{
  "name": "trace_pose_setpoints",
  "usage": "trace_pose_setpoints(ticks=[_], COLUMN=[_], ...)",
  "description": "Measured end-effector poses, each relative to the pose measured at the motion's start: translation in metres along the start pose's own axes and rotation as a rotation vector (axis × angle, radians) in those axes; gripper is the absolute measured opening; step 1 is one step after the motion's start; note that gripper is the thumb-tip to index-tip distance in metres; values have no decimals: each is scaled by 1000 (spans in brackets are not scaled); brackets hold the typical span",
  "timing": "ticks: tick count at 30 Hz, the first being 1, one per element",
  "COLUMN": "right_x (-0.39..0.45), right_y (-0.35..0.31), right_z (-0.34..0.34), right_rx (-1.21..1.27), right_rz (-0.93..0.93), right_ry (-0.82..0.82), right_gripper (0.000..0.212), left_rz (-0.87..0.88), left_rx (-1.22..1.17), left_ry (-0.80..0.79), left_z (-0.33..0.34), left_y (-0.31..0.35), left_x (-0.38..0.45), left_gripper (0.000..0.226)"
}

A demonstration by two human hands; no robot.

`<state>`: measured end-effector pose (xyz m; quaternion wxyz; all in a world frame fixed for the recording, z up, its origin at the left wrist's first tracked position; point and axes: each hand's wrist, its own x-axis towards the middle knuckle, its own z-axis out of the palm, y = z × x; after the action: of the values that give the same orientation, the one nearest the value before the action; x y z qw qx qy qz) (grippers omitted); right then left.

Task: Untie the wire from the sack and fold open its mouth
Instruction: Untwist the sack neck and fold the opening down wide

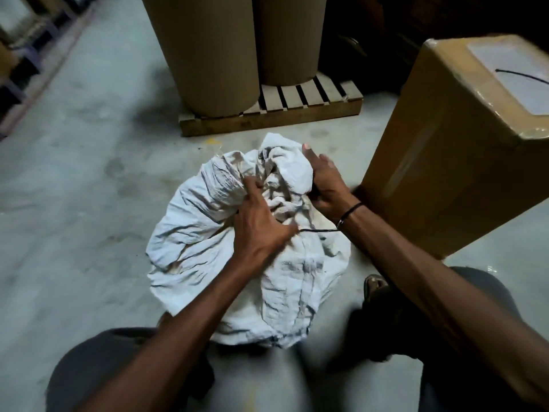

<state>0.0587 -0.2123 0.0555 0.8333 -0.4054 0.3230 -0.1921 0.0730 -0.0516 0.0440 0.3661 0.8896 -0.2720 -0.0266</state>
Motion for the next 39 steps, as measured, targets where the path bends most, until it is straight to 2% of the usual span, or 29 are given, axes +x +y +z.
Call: trace_pose_setpoints(ticks=[3, 4, 6, 8, 10, 12, 15, 17, 18, 21, 23, 25, 26, 27, 29, 31, 32, 33, 34, 35, 36, 37, 39], right_x=[-22, -39, -61, -76, -83, -81, -74, -73, -72, -65, -58, -50, -49, -52, -60, -72, -79, -87, -91, -94, -95, -94, -86], right_y=[0, -5, -5, 3, 11, 12, 6, 12, 17, 25, 23, 17, 16, 13, 9, -1, -9, -17, -21, -20, -13, -4, 12], right_z=[-8, -9, -9, -3, 1, -1, -10, -10, -10, -11, -13, -15, -16, -13, -10, -12, -12, -12, -12, -11, -11, -11, -11], right_rx=[-490, -613, -710, -780, -864, -900, -815, -823, -856, -889, -764, -466, -373, -380, -712, -1070, -1178, -1288, -1401, -1526, -1634, -1715, -1779], right_rz=[-327, -421, -510, -485, -434, -412, -291, -273, -291, -326, -285, -150, -97, -91, -259, -704, -947, -1097, -1119, -1049, -973, -942, -951], right_ry=[346, 387, 281, 124, 13, -5, -27, -52, -47, -7, -25, -66, -57, -33, 65, 153, 90, -69, -282, -456, -557, -575, -465], right_gripper=[59, 50, 35, 33, 42, 52, 68, 84, 91, 100, 105, 106, 107, 108, 111, 108, 105, 104, 105, 108, 109, 107, 96], left_rz=[0, -1, -8, 26, 119, 128, -26, -125, -162, -223, -176, -72, 19, 109, 198, 176, 177, 187, 199, 212, 231, 254, 257], left_rx=[-30, -33, -9, 38, -25, -259, -652, -772, -788, -704, -392, -51, 48, 114, 209, 215, 213, 215, 212, 185, 147, 103, -30], left_ry=[229, 277, 310, 284, 182, -48, -442, -589, -600, -445, -468, -550, -507, -386, -81, 64, 90, 104, 107, 98, 74, 35, -110], left_z=[-12, -17, -20, -19, -18, -22, -38, -45, -49, -57, -61, -58, -53, -50, -50, -57, -58, -56, -51, -45, -41, -38, -42], left_y=[-8, -9, -9, -2, 6, 8, -2, -7, -8, -20, -30, -36, -38, -39, -37, -36, -38, -39, -40, -40, -39, -38, -39], left_x=[7, 10, 13, 14, 13, 15, 22, 22, 20, 18, 9, -9, -17, -21, -20, -14, -12, -12, -13, -15, -16, -16, -12], left_gripper=[75, 73, 74, 74, 71, 81, 95, 95, 95, 90, 108, 120, 110, 92, 61, 56, 57, 59, 61, 64, 68, 72, 82])
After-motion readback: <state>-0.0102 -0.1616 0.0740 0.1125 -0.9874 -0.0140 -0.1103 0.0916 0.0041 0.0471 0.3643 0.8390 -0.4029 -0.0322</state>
